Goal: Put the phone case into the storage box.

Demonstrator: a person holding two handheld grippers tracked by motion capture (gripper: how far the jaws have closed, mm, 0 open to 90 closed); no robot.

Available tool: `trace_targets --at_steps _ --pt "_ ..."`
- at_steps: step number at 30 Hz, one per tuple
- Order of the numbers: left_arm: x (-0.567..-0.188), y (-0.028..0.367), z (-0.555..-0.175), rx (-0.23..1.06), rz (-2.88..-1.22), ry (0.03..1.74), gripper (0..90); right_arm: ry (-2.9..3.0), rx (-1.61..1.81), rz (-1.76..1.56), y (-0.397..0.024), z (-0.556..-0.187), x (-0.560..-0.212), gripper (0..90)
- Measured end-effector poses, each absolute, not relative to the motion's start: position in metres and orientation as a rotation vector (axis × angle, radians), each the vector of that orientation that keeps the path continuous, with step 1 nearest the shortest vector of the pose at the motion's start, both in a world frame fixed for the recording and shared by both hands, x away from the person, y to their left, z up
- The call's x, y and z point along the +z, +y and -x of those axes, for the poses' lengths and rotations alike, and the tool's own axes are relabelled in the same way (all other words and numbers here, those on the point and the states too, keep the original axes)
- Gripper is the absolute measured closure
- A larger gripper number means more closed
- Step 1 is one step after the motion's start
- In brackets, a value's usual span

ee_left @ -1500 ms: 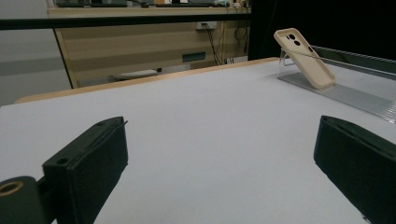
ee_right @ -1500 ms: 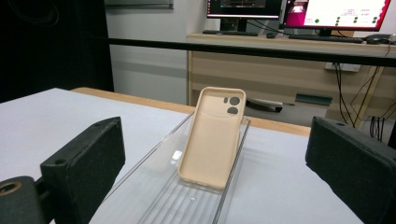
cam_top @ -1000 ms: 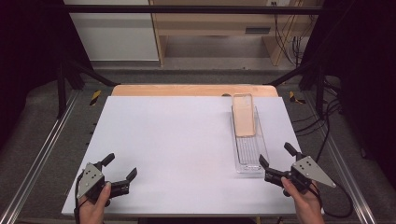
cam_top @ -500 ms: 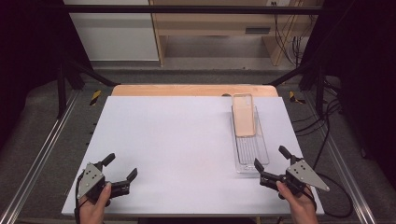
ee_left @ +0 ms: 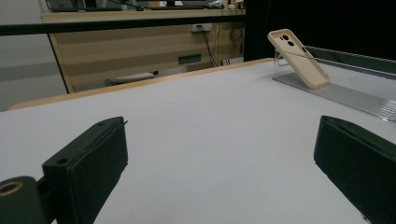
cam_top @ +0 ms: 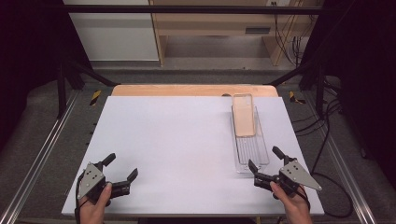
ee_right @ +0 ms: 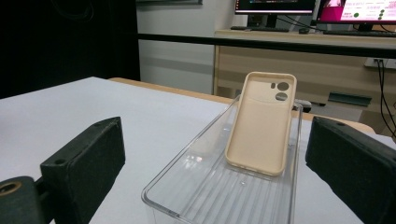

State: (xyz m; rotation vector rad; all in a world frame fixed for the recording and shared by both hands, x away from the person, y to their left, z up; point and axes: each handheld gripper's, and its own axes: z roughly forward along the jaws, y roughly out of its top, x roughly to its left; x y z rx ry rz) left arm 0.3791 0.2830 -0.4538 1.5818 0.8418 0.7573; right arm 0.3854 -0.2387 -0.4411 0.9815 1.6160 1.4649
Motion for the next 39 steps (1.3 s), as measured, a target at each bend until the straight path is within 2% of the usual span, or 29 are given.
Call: trace_targets --at_steps 39 --pt "-0.450 0.280 -0.377 0.734 -1.566 0.771 2.1 1.641 1.533 -0.961 -0.213 -0.408 -0.444 3.9"
